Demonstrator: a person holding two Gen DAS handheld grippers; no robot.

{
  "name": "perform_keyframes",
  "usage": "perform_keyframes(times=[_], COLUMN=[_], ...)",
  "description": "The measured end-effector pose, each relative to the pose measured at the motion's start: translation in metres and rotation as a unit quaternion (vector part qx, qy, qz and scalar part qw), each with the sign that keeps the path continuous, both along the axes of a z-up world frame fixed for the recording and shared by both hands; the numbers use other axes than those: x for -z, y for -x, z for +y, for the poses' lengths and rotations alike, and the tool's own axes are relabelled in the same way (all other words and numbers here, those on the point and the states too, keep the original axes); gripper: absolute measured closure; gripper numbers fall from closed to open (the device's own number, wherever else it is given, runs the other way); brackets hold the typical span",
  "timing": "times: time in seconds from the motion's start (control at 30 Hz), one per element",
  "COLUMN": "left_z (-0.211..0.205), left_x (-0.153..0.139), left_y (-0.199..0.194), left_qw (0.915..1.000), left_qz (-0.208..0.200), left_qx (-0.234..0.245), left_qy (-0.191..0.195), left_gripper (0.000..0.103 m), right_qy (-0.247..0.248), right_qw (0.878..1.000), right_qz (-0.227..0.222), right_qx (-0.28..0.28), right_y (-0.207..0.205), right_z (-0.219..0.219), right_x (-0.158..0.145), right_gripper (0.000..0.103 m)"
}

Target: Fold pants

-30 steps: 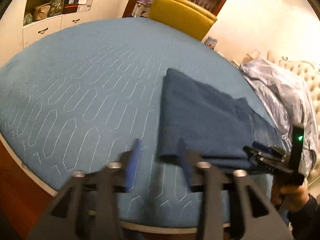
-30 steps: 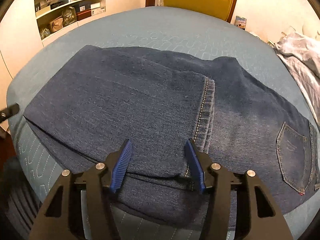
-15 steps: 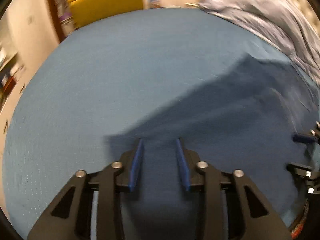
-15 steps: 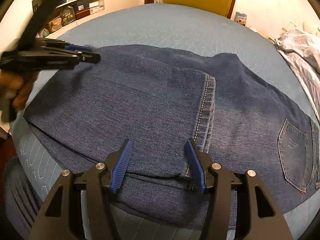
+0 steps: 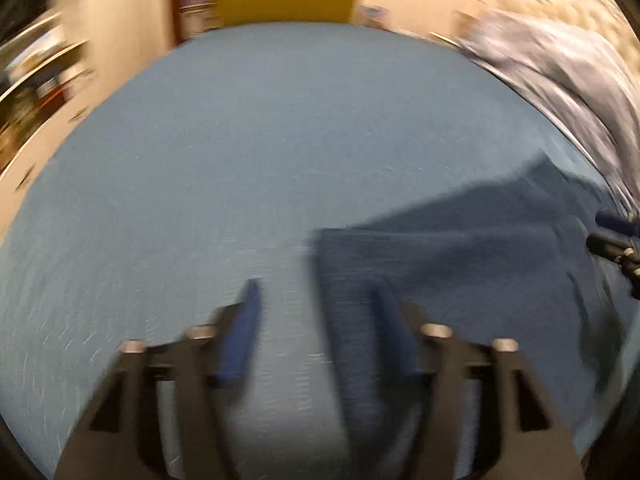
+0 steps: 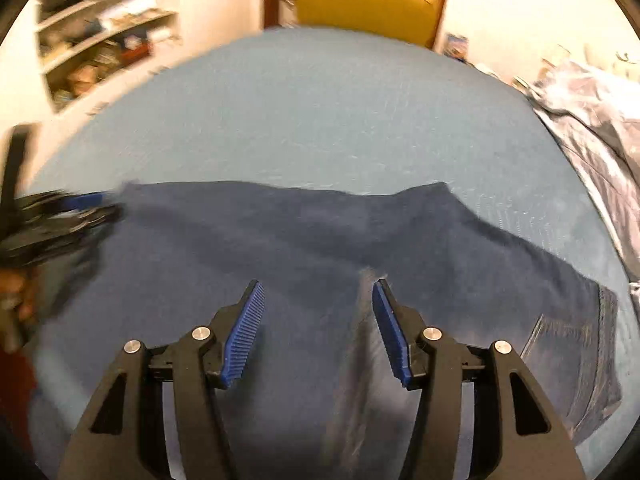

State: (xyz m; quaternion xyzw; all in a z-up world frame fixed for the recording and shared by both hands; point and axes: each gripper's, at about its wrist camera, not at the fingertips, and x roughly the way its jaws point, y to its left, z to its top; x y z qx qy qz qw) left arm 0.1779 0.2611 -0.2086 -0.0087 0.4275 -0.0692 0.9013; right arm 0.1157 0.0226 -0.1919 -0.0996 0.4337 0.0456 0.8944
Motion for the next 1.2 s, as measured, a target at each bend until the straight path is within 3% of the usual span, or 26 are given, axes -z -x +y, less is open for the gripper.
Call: perform_keyframes(times=[0.1,0.2,0.33,0.43,0.53,0.63,0.73,0.77,0.87,0.9,0.93,0.97,1.03,1.2], left_z=[0.020,0.036,0.027,0.013,0.012,0.022,0.029,0.033,0.053,0.057,0.056,0.056,0.054,0.039], left_x=[-0.013,-0.019,-0.006,0.007,0.017,0.020,0.026,0.028,0.040,0.043,0.044,0.044,0.039,0.008], left_y=[0.029,0.080,0.146,0.163,0.172,0.175,0.179,0.178,0.180,0.180,0.177,0.177,0.178,0.185], left_qw=[0.9987,0.9960,0.9909,0.9867,0.9834,0.9705,0.9647,0.9593,0.9245,0.9161,0.9130,0.9112,0.9146,0.9334], left_qz=[-0.009,-0.008,0.003,0.019,0.013,0.031,0.042,0.046,0.059,0.063,0.065,0.067,0.064,0.024], left_qx=[-0.031,-0.042,-0.054,-0.062,-0.078,-0.088,-0.081,-0.085,-0.107,-0.109,-0.109,-0.107,-0.104,-0.095], left_qy=[0.040,0.079,0.123,0.149,0.164,0.222,0.247,0.265,0.361,0.381,0.388,0.392,0.386,0.345], left_gripper=[0.039,0.040,0.048,0.057,0.058,0.071,0.072,0.071,0.066,0.066,0.069,0.079,0.088,0.091], right_qy=[0.029,0.019,0.017,0.036,0.063,0.063,0.047,0.035,-0.027,-0.036,-0.040,-0.043,-0.051,-0.031], right_qw=[0.999,1.000,1.000,0.999,0.997,0.998,0.996,0.995,0.986,0.984,0.981,0.979,0.973,0.968], right_qz=[0.026,0.016,0.017,0.024,0.029,0.021,0.047,0.057,0.117,0.131,0.147,0.159,0.188,0.222], right_qx=[0.006,0.007,0.016,0.014,0.016,-0.012,-0.066,-0.078,-0.114,-0.118,-0.120,-0.122,-0.122,-0.111], right_y=[-0.023,-0.023,-0.023,-0.025,-0.028,-0.023,-0.022,-0.024,-0.031,-0.035,-0.037,-0.038,-0.041,-0.042], right_z=[-0.007,-0.016,-0.018,-0.013,-0.005,0.018,0.060,0.070,0.110,0.121,0.136,0.145,0.165,0.202], right_x=[0.023,0.031,0.032,0.028,0.018,-0.005,-0.025,-0.029,-0.037,-0.037,-0.036,-0.033,-0.027,-0.016], right_gripper=[0.051,0.040,0.036,0.035,0.034,0.029,0.029,0.029,0.029,0.029,0.029,0.029,0.029,0.029])
